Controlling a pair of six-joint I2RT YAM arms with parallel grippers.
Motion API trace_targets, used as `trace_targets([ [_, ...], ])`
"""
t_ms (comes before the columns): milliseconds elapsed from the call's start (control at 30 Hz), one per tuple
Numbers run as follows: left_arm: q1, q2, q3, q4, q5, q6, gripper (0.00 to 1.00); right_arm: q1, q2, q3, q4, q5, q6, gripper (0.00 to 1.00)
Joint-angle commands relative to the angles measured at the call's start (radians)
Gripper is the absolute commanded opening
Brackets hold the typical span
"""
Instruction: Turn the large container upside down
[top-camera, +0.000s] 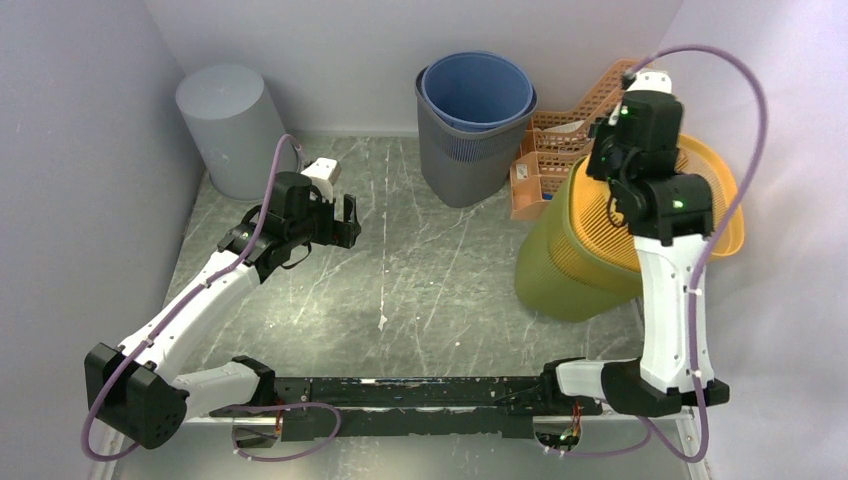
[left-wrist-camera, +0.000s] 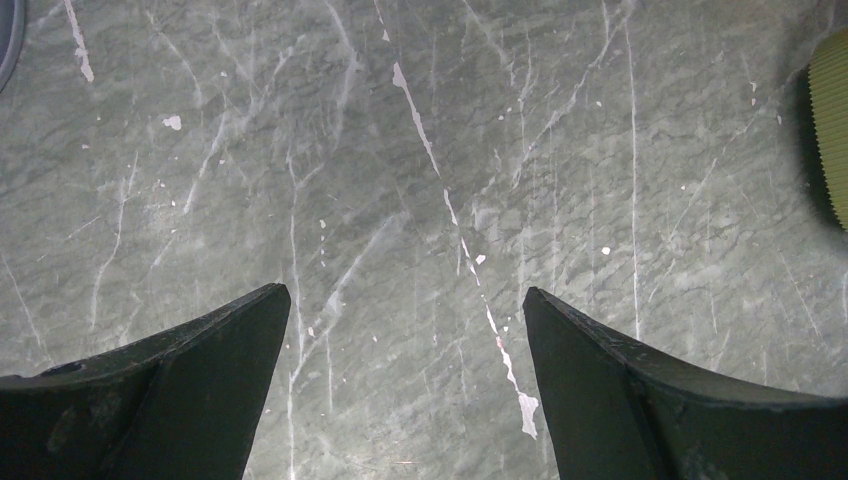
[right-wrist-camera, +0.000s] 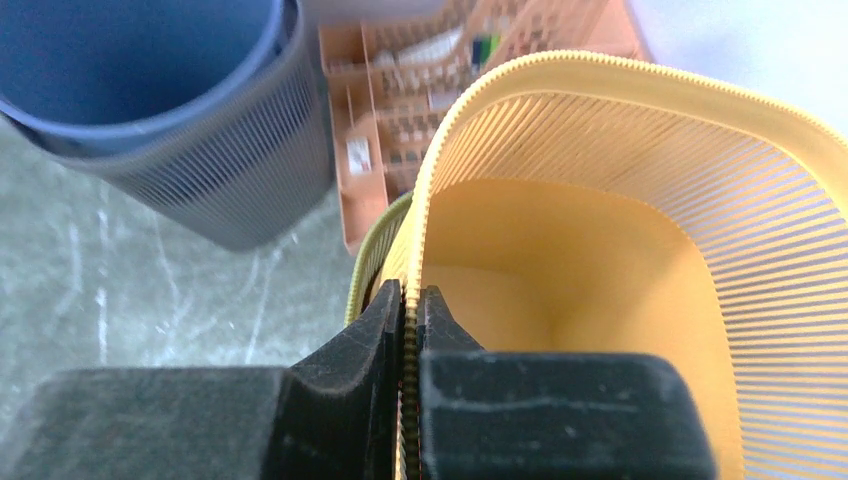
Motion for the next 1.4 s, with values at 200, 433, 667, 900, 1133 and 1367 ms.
trace_targets([
  [200, -0.013, -0.007, -0.003, 0.03, 0.001, -0.007, 1.0, -0.001, -0.162, 0.17, 0.163, -0.056, -0.047, 0.0],
  [433, -0.013, -0.018, 0.002, 0.018, -0.026, 0.006, 1.0, -0.001, -0.283, 0.123, 0.331, -0.146, -0.031, 0.0],
  [667, -0.013, -0.03, 0.009, 0.015, -0.026, 0.003, 0.99, -0.002, -0.298, 0.194, 0.387, -0.219, -0.027, 0.0],
  [900, -0.013, -0.049, 0.045, 0.001, -0.06, 0.015, 1.0, -0.002, -0.414, 0.055, 0.583, -0.352, 0.038, 0.0],
  [1133, -0.012, -0.085, 0.131, -0.004, -0.119, 0.029, 0.99, -0.003, -0.415, 0.04, 0.704, -0.523, 0.104, 0.0],
  [1367, -0.013, -0.11, 0.217, -0.007, -0.176, 0.04, 1.0, -0.018, -0.37, -0.021, 0.842, -0.725, 0.246, 0.0],
])
